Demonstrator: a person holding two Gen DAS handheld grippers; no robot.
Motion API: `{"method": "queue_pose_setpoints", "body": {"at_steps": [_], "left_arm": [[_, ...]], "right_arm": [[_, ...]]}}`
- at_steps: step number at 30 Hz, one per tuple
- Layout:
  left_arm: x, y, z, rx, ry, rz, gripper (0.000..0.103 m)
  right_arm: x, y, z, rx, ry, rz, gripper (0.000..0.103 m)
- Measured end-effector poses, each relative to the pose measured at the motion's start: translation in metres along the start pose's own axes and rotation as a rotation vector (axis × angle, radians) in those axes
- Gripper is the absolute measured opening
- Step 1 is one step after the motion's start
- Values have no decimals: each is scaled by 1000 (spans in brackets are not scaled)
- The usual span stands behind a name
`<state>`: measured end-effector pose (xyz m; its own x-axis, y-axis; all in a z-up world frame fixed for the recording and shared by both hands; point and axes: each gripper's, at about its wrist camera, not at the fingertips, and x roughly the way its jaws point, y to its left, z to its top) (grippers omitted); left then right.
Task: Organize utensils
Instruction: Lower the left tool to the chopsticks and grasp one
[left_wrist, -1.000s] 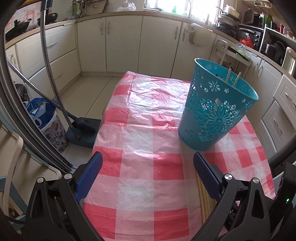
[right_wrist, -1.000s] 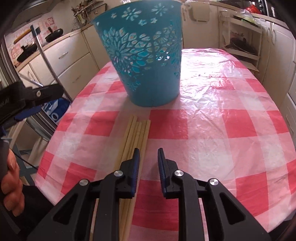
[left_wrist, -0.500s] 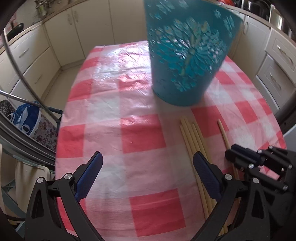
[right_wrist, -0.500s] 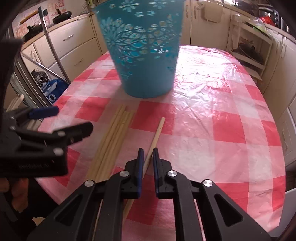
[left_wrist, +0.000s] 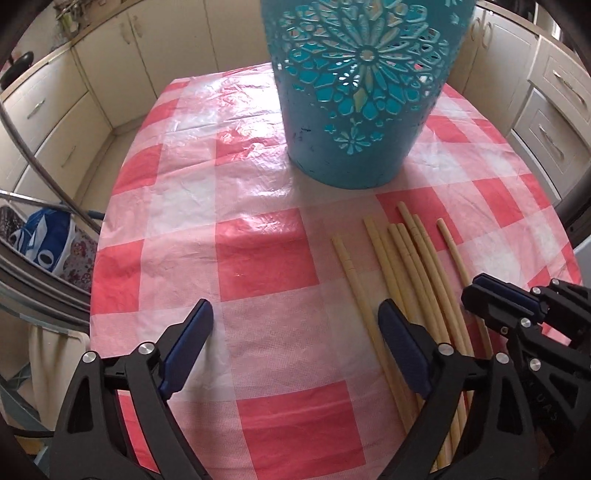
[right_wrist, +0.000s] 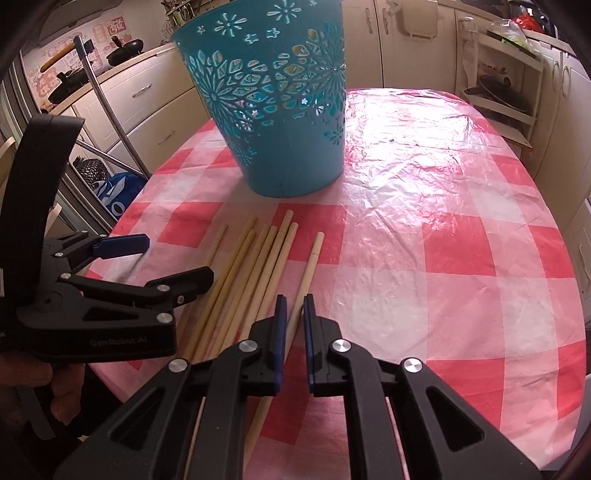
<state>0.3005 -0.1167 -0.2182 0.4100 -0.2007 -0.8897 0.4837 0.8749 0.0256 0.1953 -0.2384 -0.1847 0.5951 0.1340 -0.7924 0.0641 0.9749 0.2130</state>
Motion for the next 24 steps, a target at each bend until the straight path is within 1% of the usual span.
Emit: {"method": "queue_pose_setpoints", "body": {"at_steps": [1, 2, 4, 5, 6, 7, 10, 11, 12, 13, 17, 18, 20, 21, 24], "left_arm": [[0, -2, 1, 8, -3, -6, 77], [-1, -4, 2, 17, -6, -12, 74], [-2, -9, 3, 39, -13, -23, 62], [-3, -11, 3, 46, -13, -32, 59], [-4, -14, 3, 56, -10, -39, 54], [-4, -15, 4, 63, -4, -44, 52], [-5, -16, 3, 77, 10, -56, 51], [-6, -17, 1, 80, 7, -55, 48], [-8, -19, 1, 92, 0, -63, 31], [-9, -22, 1, 104, 2, -80, 10], [-9, -16, 4, 84, 15, -121, 7], [-9, -15, 4, 79, 18, -120, 7], [-7, -11, 3, 81, 24, -116, 7], [-8, -12, 3, 99, 27, -111, 7], [-8, -17, 1, 121, 16, -80, 7]], "right_arm": [[0, 0, 0, 4, 3, 3, 8], [0, 0, 1, 3, 5, 3, 8], [0, 3, 1, -13, 8, -8, 8], [0, 4, 1, -23, 11, -16, 8], [1, 6, 2, -33, 16, -21, 8], [1, 7, 3, -44, 23, -25, 8], [2, 9, 5, -66, 48, -36, 8], [3, 9, 6, -74, 53, -40, 8], [3, 10, 6, -83, 57, -45, 8], [4, 13, 7, -101, 63, -51, 9], [6, 11, 12, -133, 86, -68, 9], [6, 8, 13, -127, 95, -74, 9], [6, 3, 14, -116, 105, -55, 9], [6, 3, 14, -127, 107, -57, 9], [6, 8, 11, -162, 94, -85, 9]]}}
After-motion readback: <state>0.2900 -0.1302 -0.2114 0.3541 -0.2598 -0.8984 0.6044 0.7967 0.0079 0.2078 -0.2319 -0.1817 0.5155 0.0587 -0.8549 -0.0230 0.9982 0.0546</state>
